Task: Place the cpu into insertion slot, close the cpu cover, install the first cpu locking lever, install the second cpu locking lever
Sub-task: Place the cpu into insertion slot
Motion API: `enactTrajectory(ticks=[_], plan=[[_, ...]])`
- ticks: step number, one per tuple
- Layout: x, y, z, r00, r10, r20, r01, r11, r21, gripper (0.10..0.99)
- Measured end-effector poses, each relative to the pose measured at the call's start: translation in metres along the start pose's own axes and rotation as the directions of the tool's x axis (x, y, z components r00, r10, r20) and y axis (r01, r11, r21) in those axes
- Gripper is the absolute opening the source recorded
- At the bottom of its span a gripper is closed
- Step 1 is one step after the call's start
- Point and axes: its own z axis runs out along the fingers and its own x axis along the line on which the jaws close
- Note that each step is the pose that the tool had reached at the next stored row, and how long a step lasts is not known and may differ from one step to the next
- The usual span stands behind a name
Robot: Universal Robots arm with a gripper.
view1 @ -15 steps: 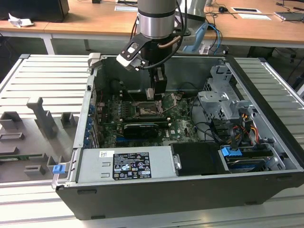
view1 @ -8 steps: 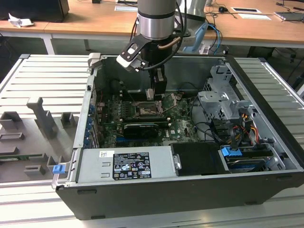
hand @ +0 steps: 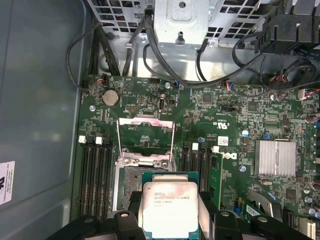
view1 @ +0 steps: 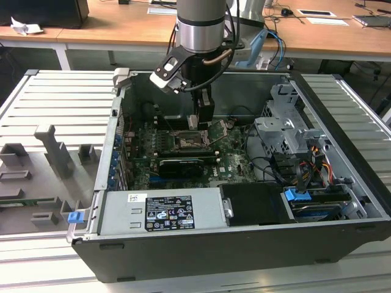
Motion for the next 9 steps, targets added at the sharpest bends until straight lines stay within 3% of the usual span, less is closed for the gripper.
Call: enactTrajectory(ticks=[9], plan=[[0.0000,-0.0003,0.0034,1.0000,0.000,-0.0001,0.000,1.0000,0.000,0.525]])
